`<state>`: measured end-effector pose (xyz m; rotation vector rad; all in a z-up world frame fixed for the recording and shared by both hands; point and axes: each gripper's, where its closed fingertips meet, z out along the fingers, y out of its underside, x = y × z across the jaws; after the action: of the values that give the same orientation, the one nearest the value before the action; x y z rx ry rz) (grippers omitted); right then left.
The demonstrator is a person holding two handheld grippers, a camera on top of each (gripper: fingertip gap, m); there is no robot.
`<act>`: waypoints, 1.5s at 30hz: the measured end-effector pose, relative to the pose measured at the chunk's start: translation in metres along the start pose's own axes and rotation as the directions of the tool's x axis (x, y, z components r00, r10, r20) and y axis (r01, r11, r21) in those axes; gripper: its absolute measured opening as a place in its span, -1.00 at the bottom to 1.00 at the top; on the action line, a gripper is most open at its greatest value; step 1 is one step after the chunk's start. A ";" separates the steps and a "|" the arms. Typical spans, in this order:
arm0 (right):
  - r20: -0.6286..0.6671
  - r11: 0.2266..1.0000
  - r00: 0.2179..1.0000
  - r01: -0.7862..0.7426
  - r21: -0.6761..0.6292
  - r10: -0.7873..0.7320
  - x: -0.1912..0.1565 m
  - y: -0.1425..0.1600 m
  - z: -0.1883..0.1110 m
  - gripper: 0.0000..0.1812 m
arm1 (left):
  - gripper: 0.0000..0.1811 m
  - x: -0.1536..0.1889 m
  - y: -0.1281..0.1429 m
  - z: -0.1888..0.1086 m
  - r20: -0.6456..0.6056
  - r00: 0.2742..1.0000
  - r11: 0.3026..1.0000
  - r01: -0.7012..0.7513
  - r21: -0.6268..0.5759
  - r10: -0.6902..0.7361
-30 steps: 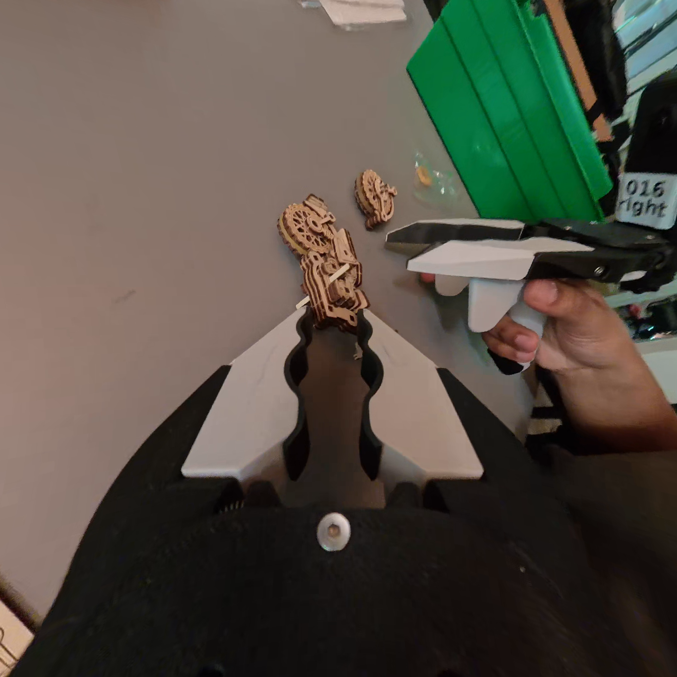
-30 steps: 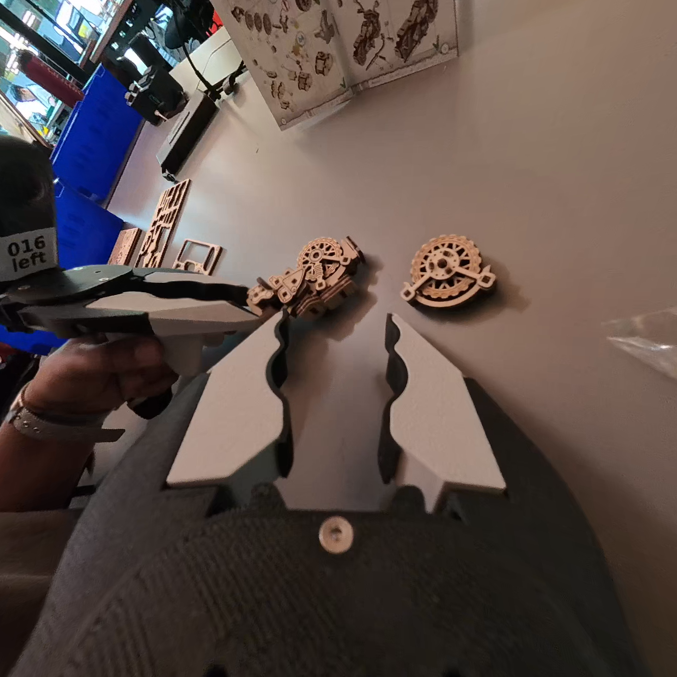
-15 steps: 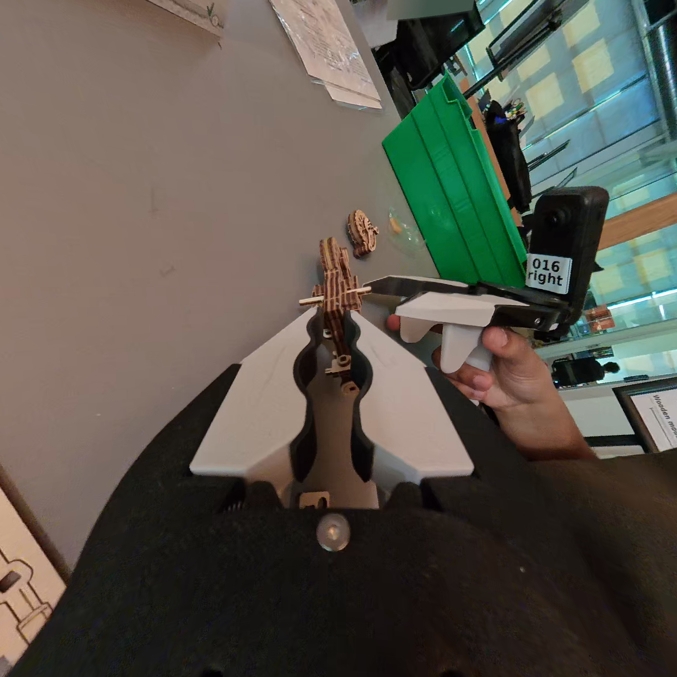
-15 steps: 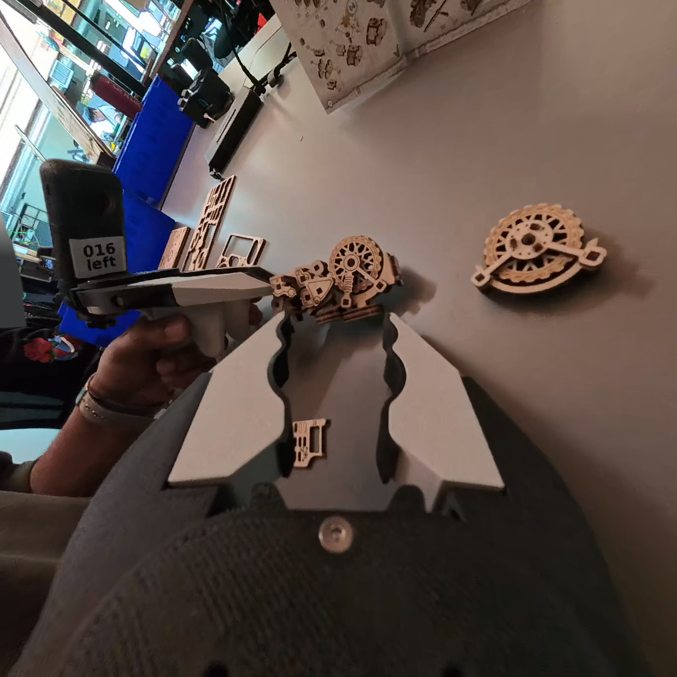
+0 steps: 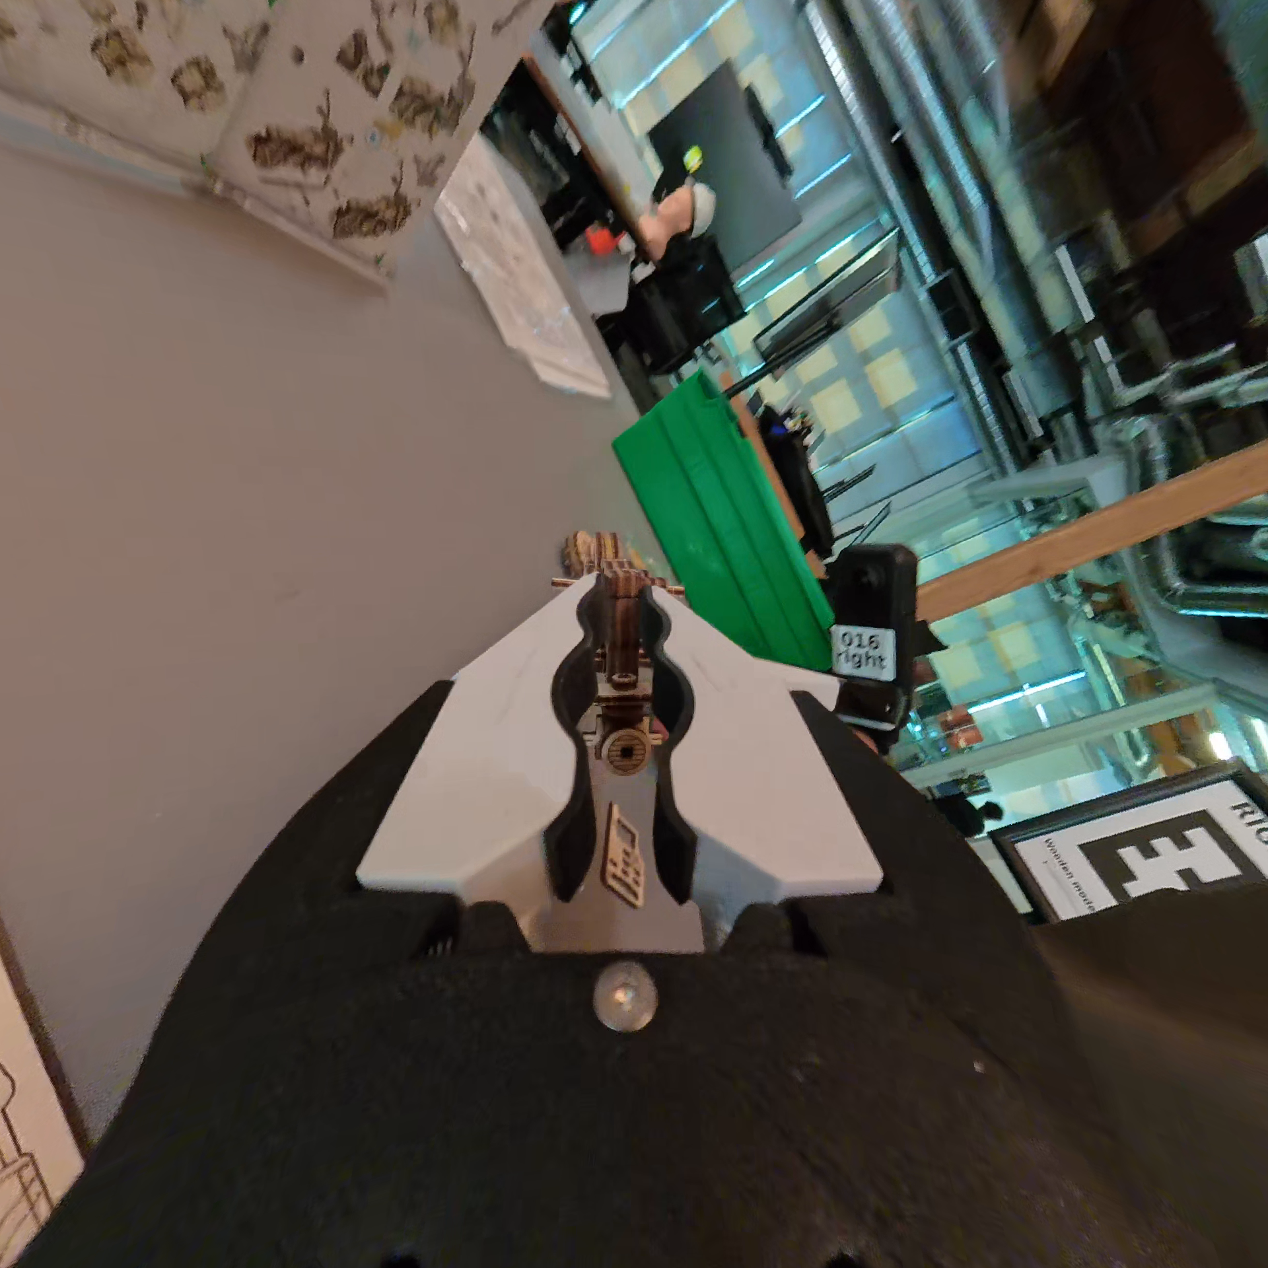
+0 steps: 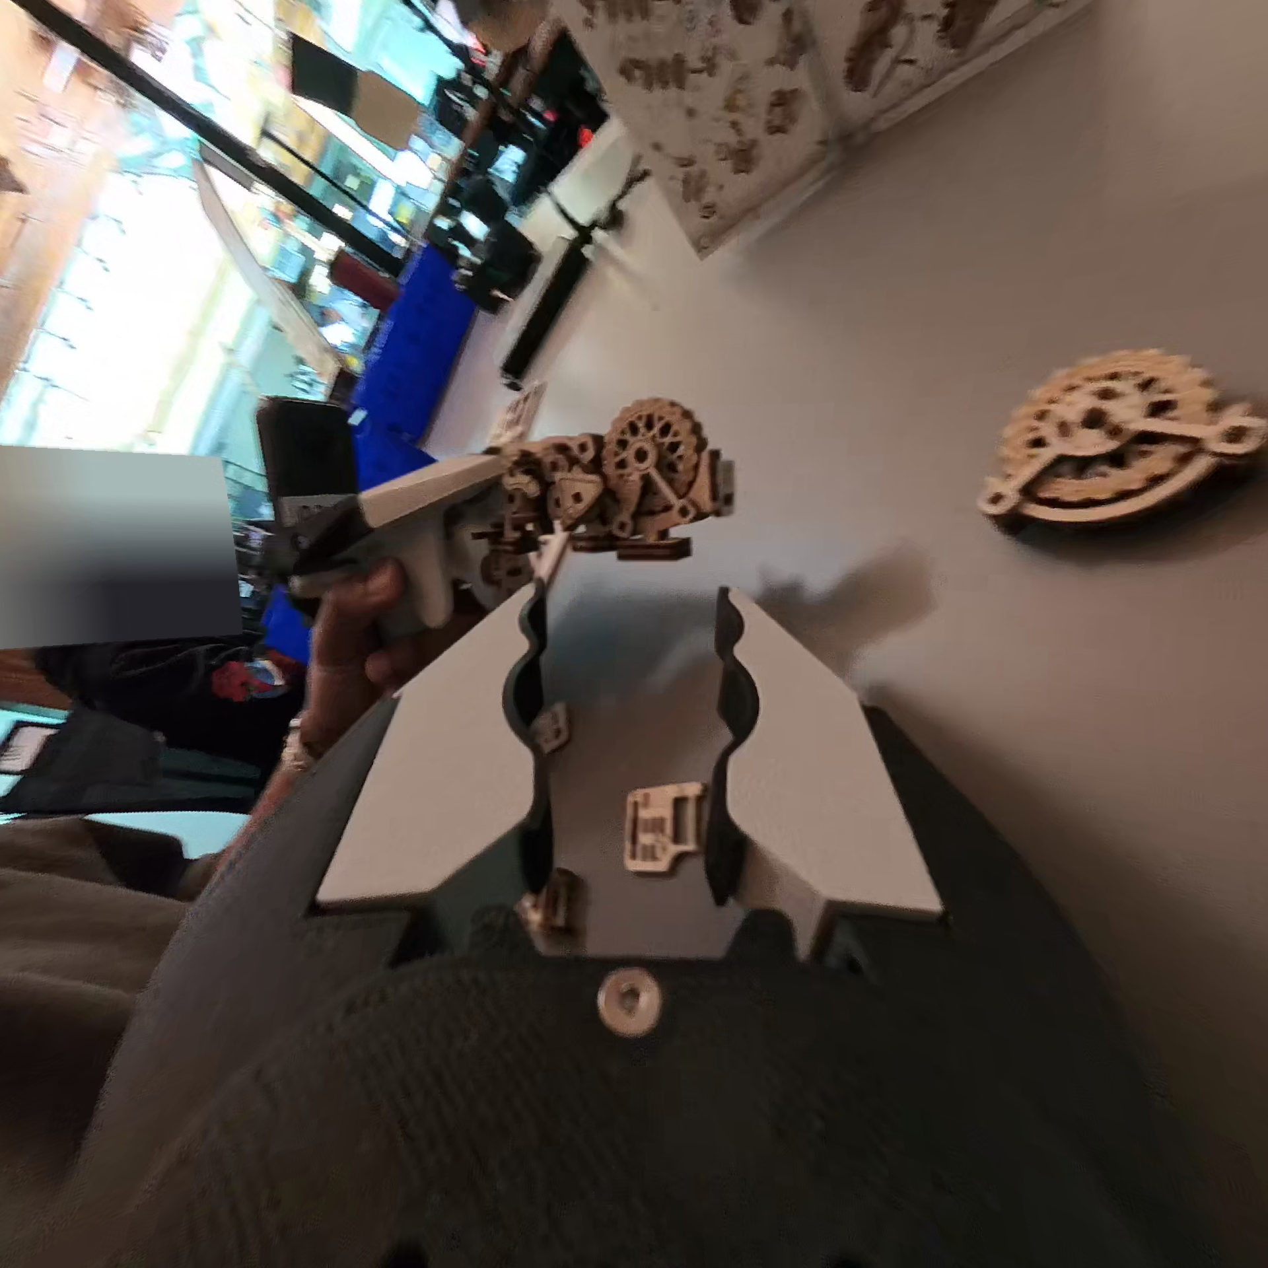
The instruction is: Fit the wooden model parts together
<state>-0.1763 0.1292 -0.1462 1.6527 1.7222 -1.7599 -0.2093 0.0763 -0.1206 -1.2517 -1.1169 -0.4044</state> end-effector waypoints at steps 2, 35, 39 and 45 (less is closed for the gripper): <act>0.102 0.999 0.994 -0.031 0.016 0.029 -0.019 0.002 0.005 -0.46 | -0.94 0.010 -0.008 -0.004 -0.050 0.999 0.999 -0.018 0.049 0.021; 0.114 0.758 0.858 0.499 -0.419 -0.501 -0.020 -0.037 0.005 -0.85 | -0.65 0.030 0.014 -0.002 -0.105 0.955 0.956 -0.285 -0.066 0.277; 0.335 0.599 0.769 0.636 -0.486 -0.544 -0.050 -0.013 0.013 -0.86 | -0.65 0.042 0.032 0.003 -0.185 0.951 0.954 -0.271 -0.125 0.246; 0.452 0.587 0.758 0.651 -0.481 -0.470 -0.076 -0.008 0.022 -0.88 | -0.78 0.053 0.039 0.003 -0.232 0.926 0.934 -0.331 -0.131 0.296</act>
<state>-0.1664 0.0731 -0.0899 0.5555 2.4857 -1.2592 -0.1562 0.1081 -0.0976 -1.4734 -0.6966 -0.3809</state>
